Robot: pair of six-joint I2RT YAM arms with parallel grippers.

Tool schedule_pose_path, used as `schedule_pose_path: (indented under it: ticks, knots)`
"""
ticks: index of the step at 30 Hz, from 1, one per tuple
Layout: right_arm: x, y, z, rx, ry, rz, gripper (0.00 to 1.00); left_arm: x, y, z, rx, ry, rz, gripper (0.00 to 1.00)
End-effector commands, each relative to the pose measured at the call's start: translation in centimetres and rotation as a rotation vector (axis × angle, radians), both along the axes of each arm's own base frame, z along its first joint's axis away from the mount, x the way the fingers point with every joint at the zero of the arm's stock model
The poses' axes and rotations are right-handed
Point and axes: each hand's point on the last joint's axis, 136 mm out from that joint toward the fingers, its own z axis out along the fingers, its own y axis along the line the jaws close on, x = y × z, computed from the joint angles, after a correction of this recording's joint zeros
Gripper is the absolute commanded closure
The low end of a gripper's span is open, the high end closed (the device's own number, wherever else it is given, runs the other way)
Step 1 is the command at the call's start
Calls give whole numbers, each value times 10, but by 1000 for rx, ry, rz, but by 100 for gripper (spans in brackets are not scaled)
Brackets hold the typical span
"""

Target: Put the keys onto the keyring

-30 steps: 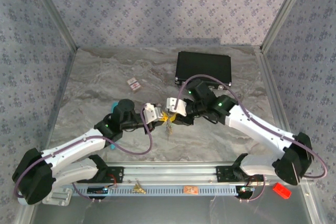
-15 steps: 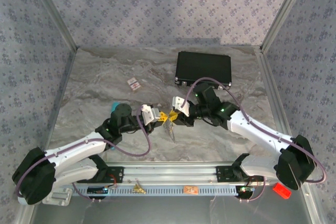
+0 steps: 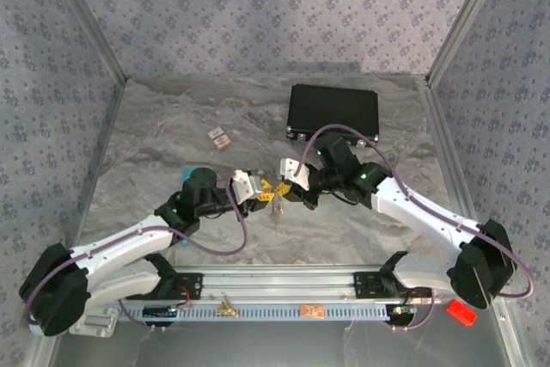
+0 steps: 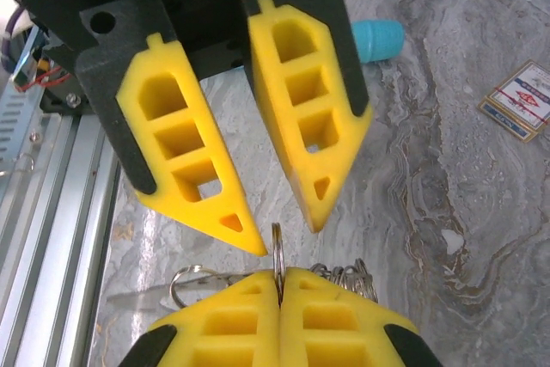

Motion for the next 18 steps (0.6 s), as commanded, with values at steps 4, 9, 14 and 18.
schedule_pose_path:
  ticks: [4,9,14,18]
  knots:
    - [-6,1,0,-135,-76,66,100,-1,1,11,32,-22,-12,78]
    - [-9,9,1,-178,-102,104,100,-3,-1,11,42,-25,-32,84]
    - [-10,11,3,-188,-95,110,99,-8,-1,16,34,-36,-57,100]
    - [-5,5,9,-107,-62,60,75,-10,0,17,19,-52,-63,100]
